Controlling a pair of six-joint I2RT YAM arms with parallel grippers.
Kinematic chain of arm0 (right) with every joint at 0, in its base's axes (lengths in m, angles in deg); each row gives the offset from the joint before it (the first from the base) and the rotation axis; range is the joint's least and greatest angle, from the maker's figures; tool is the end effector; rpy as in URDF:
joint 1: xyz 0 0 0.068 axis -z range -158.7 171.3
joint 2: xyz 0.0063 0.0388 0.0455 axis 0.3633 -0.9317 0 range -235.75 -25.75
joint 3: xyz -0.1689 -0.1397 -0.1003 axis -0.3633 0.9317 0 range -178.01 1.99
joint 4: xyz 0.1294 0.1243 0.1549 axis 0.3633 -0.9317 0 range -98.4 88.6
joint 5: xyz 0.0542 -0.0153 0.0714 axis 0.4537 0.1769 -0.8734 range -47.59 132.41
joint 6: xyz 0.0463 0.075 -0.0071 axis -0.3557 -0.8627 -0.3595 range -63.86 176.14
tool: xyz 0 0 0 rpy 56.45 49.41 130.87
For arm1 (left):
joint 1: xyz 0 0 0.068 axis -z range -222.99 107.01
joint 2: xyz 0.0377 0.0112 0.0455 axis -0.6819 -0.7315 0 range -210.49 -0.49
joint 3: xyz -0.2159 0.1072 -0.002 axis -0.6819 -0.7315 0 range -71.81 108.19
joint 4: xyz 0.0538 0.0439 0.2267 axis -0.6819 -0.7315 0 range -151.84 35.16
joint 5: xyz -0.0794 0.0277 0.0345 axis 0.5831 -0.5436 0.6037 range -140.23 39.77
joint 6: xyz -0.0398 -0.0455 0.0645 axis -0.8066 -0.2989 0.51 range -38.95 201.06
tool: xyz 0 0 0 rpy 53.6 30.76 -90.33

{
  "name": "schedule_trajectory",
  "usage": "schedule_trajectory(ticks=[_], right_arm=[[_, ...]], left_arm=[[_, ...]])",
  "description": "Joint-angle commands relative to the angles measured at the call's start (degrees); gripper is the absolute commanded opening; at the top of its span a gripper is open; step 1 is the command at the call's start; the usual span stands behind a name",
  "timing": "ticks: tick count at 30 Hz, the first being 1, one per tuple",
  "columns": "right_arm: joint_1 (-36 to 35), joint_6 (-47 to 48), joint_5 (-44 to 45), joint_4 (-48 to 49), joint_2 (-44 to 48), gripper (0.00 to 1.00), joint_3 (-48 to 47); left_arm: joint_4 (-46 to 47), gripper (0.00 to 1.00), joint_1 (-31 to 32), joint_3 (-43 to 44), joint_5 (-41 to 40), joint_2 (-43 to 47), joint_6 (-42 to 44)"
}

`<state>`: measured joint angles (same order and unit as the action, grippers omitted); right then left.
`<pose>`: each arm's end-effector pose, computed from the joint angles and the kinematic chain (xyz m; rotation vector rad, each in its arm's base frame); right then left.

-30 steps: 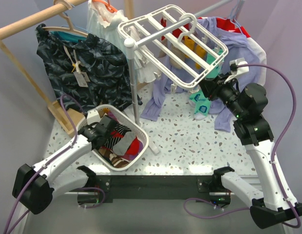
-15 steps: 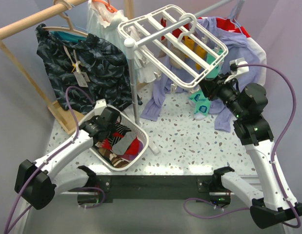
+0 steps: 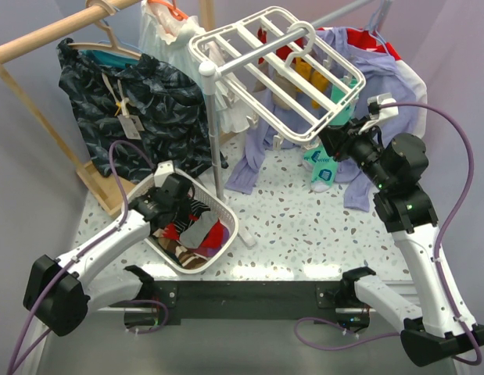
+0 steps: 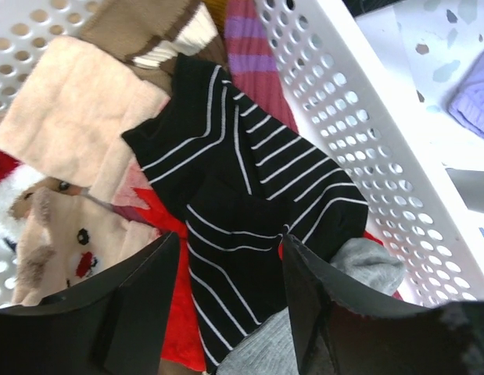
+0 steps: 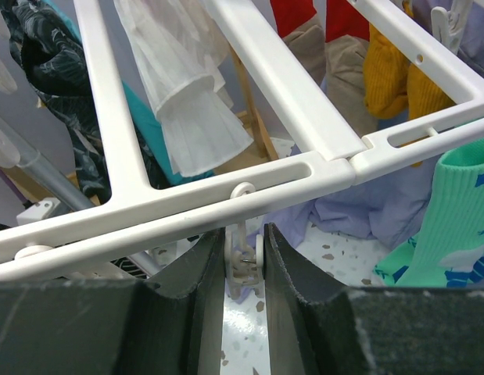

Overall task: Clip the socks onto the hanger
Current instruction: Pick up the sock from the bin.

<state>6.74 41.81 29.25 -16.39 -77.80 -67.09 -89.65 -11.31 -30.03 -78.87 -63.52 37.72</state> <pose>0.2085 0.0726 0.4225 -0.1890 1.5529 0.5753 0.2076 -0.0838 0.1774 -0.4260 2.3485 0.0397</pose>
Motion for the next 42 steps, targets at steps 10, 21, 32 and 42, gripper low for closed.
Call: schedule_trajectory(ticks=[10,21,32,42], right_arm=[[0.07,-0.18,-0.63,-0.93,0.64,0.06,0.7],[-0.02,0.09,-0.63,-1.28,0.46,0.06,0.44],[0.06,-0.09,-0.89,-0.84,0.37,0.06,0.61],[-0.02,0.0,-0.89,-0.66,0.55,0.06,0.09]], left_arm=[[-2.19,0.61,3.91,6.56,2.19,-5.61,4.22],[-4.39,0.54,7.52,8.5,-3.61,-13.35,2.9],[-3.6,0.17,7.52,5.77,-5.54,-11.17,1.23],[-6.14,0.0,7.52,9.88,-8.62,-0.97,4.65]])
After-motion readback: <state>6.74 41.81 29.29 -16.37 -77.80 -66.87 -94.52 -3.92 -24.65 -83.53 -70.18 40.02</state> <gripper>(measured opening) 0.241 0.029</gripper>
